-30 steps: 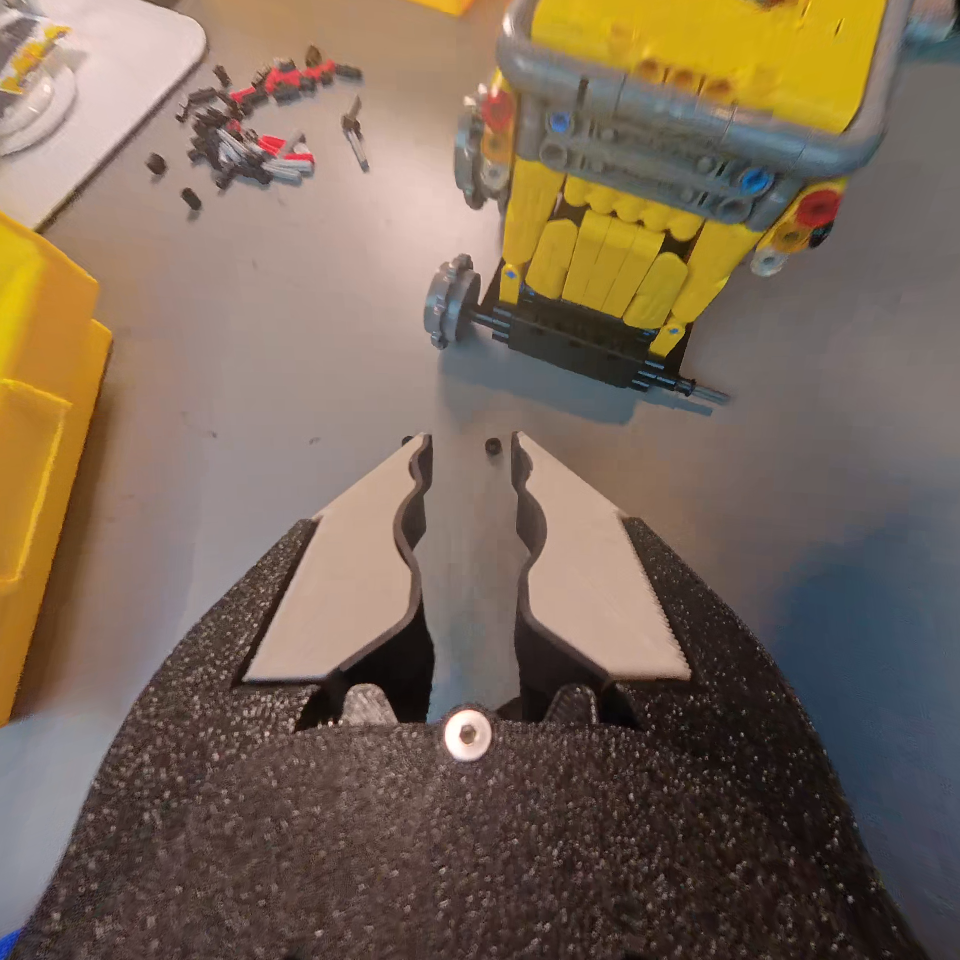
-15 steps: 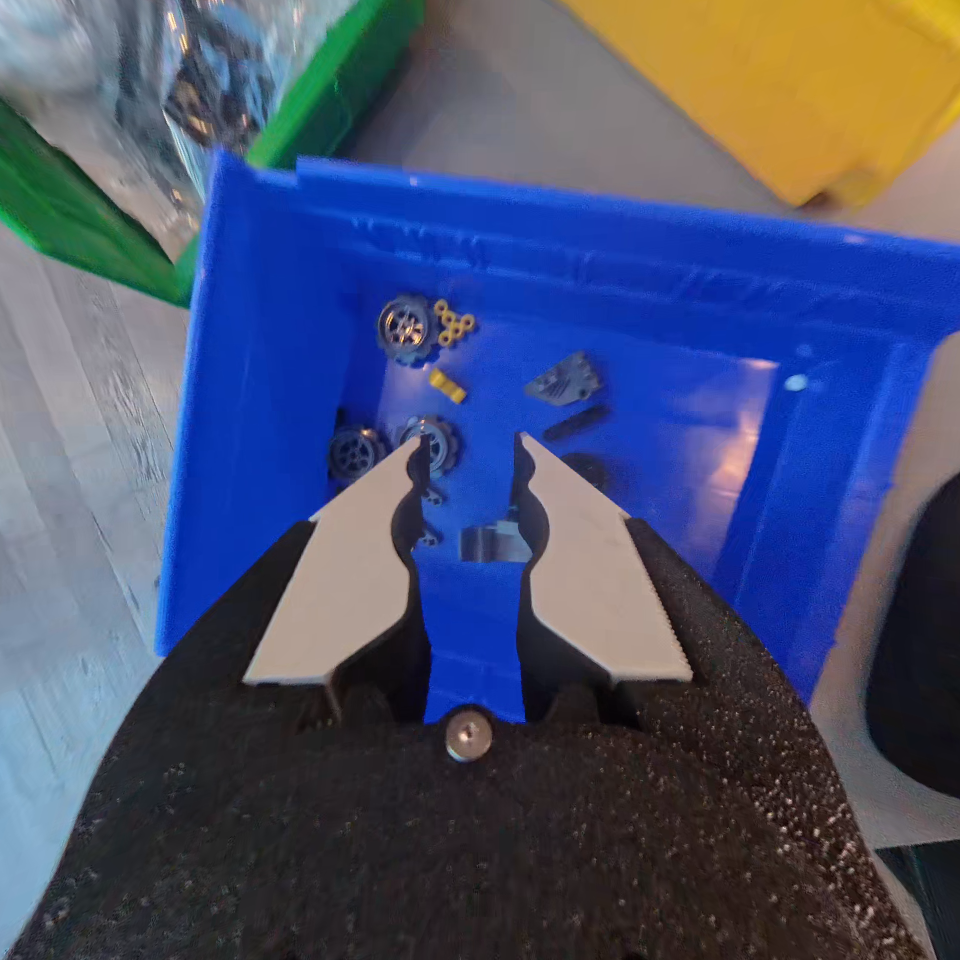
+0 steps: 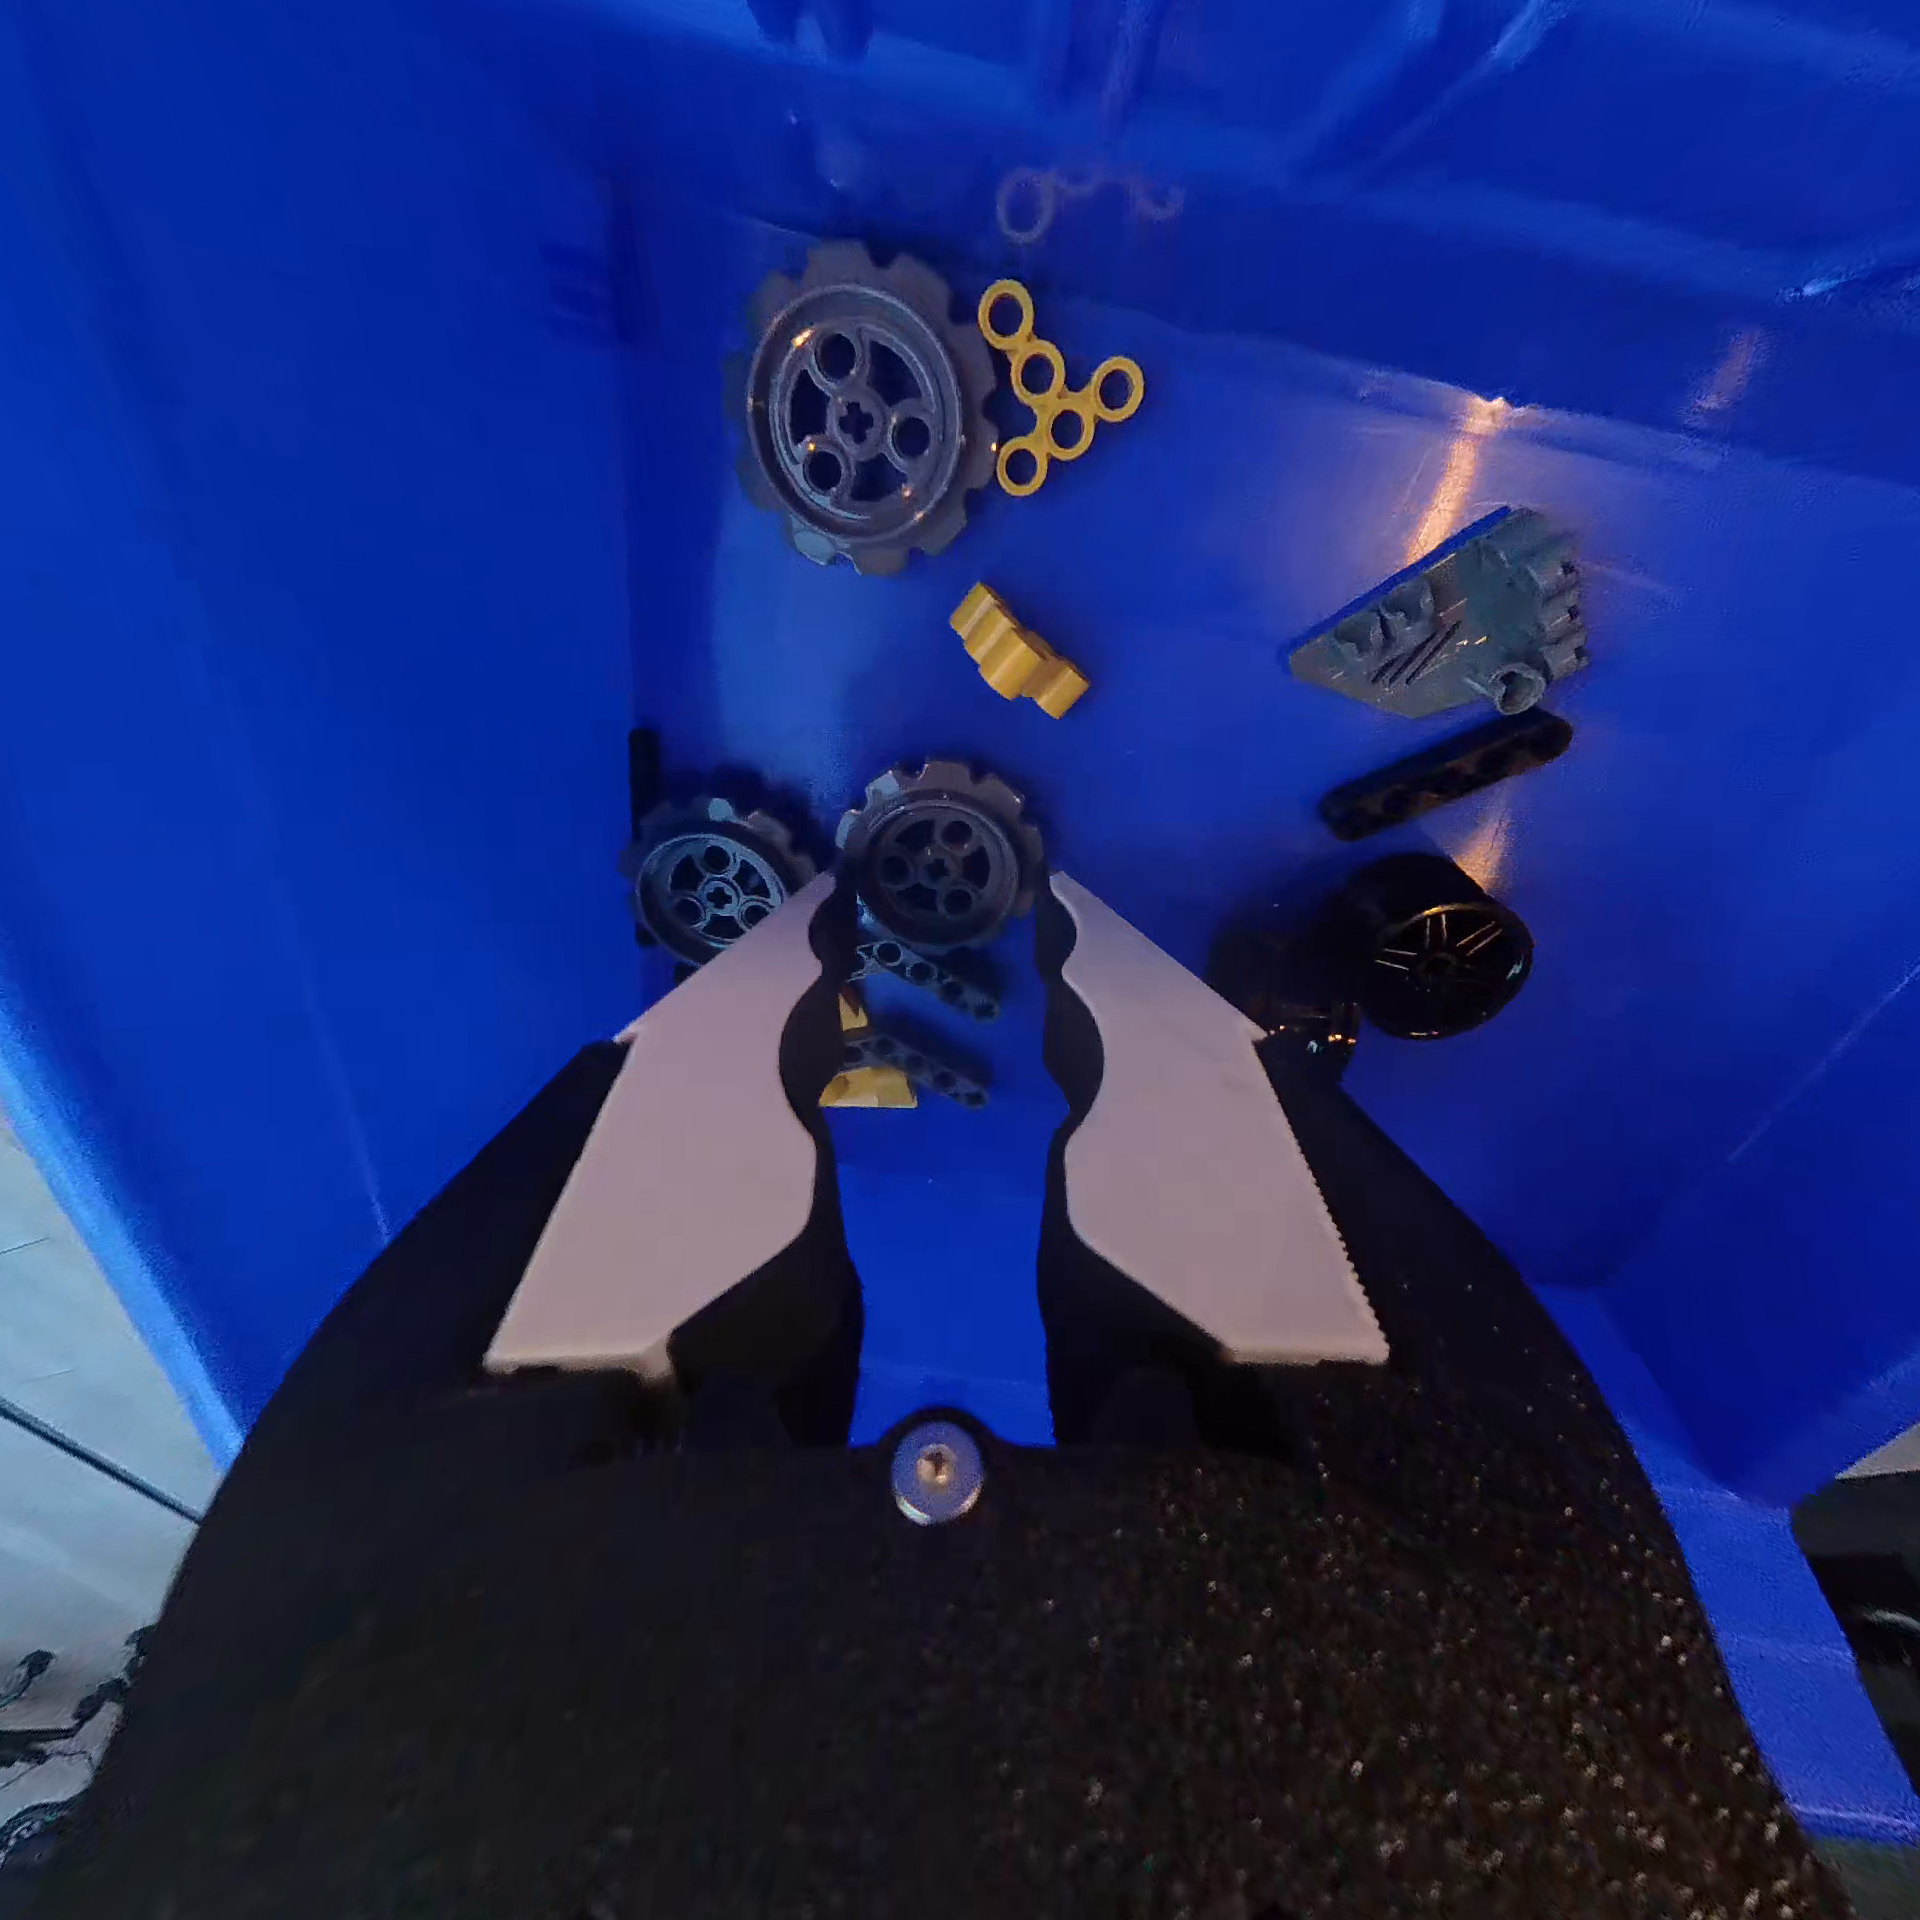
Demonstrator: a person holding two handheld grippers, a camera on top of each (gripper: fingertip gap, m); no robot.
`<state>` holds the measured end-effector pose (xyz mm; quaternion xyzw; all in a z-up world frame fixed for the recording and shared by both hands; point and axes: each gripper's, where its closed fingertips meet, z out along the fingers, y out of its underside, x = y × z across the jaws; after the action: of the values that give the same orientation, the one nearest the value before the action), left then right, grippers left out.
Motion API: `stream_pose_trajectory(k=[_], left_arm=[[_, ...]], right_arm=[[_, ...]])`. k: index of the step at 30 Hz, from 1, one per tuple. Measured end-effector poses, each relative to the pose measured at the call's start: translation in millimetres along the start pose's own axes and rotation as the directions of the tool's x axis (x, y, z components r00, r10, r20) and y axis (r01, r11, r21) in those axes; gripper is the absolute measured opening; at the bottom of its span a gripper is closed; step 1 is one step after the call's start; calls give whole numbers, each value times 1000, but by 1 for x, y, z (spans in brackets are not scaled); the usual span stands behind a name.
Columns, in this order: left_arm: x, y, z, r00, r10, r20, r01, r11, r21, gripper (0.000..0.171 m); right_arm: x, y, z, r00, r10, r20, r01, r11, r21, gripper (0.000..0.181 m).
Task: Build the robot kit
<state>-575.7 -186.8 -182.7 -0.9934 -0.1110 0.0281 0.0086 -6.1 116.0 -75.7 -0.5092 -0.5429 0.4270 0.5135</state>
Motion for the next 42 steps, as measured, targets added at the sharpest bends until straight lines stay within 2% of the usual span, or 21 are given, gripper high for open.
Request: stream_pose_trajectory(k=[5,8,11,13,14,16,18,19,21,23,26,27,30,32,37,40,41,42], left_arm=[[7,2,-7,999,34,19,-35,999,35,28],[18,1,-26,998,64,20,-66,992,109,28],[47,-12,-65,993,117,-7,-110,952,287,28],[91,-28,-106,976,208,-64,-153,866,477,28],[123,-37,-130,955,276,-108,-163,794,586,28],[199,-47,-180,869,455,-193,-151,616,773,28],[279,-47,-218,739,628,-245,-94,456,885,28],[317,-43,-231,659,704,-265,-55,396,916,28],[384,-36,-245,504,814,-288,21,321,947,28],[438,-29,-251,349,885,-309,101,292,951,28],[496,-24,-245,156,925,-347,167,321,932,29],[510,-23,-239,108,928,-357,161,337,927,29],[536,-24,-221,44,924,-380,127,372,920,29],[541,-27,-214,42,917,-396,115,389,914,28],[554,-37,-194,153,909,-388,4,392,920,28],[561,-43,-184,247,902,-355,-60,379,923,28],[560,-45,-181,285,901,-326,-82,362,929,22],[556,-50,-179,336,895,-294,-95,343,934,26]], right_arm=[[-4,-1,-3,1000,-9,4,9,1000,19,36],[-9,-8,-1,999,-31,19,30,999,35,35],[-16,-17,-2,998,-58,33,56,997,53,36],[-22,-27,-2,997,-60,43,57,996,75,36],[-27,-35,-1,997,-66,49,62,994,94,36],[-41,-55,5,993,-94,73,83,987,139,37],[-59,-79,14,985,-140,101,120,975,189,44],[-70,-90,20,978,-170,118,143,967,211,48],[-95,-111,31,958,-244,153,200,945,260,53],[-119,-126,39,926,-325,191,259,917,304,53],[-147,-132,45,871,-431,237,346,879,328,52],[-152,-131,45,856,-459,238,375,868,325,52],[-159,-120,41,817,-515,260,443,849,289,42],[-155,-112,37,815,-522,252,465,848,254,41],[-144,-88,31,819,-529,223,498,848,181,41],[-136,-75,26,832,-516,204,494,856,153,41],[-130,-69,23,841,-502,201,485,865,129,40],[-118,-60,21,853,-485,192,478,874,83,41]])
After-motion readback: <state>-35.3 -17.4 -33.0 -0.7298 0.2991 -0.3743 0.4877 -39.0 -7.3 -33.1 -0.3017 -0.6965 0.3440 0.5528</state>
